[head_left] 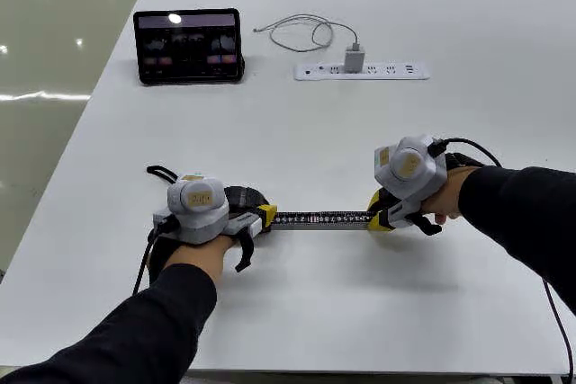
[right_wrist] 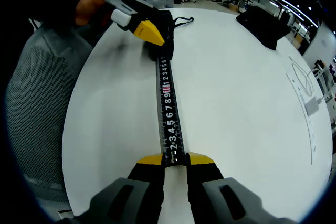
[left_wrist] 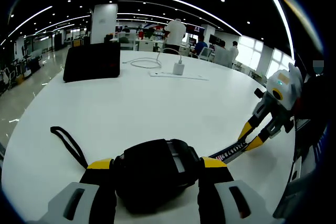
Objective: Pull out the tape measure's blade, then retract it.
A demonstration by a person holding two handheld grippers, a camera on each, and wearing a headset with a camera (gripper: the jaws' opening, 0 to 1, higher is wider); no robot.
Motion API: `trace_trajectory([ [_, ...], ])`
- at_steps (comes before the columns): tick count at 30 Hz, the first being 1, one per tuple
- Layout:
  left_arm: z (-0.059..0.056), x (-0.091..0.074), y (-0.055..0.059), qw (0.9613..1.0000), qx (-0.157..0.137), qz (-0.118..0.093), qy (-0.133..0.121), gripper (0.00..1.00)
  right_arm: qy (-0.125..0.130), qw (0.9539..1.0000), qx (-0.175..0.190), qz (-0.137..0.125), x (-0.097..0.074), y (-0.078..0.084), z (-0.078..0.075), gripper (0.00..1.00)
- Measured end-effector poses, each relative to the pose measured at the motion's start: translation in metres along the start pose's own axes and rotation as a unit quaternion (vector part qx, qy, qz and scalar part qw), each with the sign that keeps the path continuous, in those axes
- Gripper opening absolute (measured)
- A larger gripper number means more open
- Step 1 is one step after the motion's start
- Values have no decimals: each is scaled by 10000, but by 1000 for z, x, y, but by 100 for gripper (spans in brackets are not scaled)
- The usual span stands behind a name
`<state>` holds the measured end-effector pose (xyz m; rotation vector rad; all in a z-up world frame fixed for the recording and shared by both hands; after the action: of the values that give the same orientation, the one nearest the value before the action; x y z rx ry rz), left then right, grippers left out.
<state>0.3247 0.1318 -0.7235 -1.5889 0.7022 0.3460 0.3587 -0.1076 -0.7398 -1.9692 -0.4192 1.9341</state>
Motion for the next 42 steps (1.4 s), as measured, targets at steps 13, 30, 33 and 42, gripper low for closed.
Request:
trace_trajectory([
  [13, 0, 0, 0, 10000, -2, 5, 11, 59, 11, 10000, -53, -25, 5, -5, -1, 12],
  [30, 0, 0, 0, 10000, -37, 13, 23, 59, 45, 9998, -161, -104, 9, -15, 0, 12],
  [33, 0, 0, 0, 10000, -16, 14, 31, 59, 30, 9998, -159, -117, 10, -16, 1, 12],
  [42, 0, 0, -1, 10000, -20, 17, 33, 59, 72, 9995, -186, -233, 12, -22, 1, 11],
])
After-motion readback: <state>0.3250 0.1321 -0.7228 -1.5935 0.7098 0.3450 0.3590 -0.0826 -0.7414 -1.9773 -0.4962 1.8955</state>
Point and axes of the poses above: the centre of the closed fingertips' face, and the gripper's own axes: x roughly forward along the fingers, z roughly to its left, y roughly out of its underside, the point moved 6 cm from there along -x, roughly backward along the fingers, and after that the axes turned 1 degree about z, right-handed, at the moved point
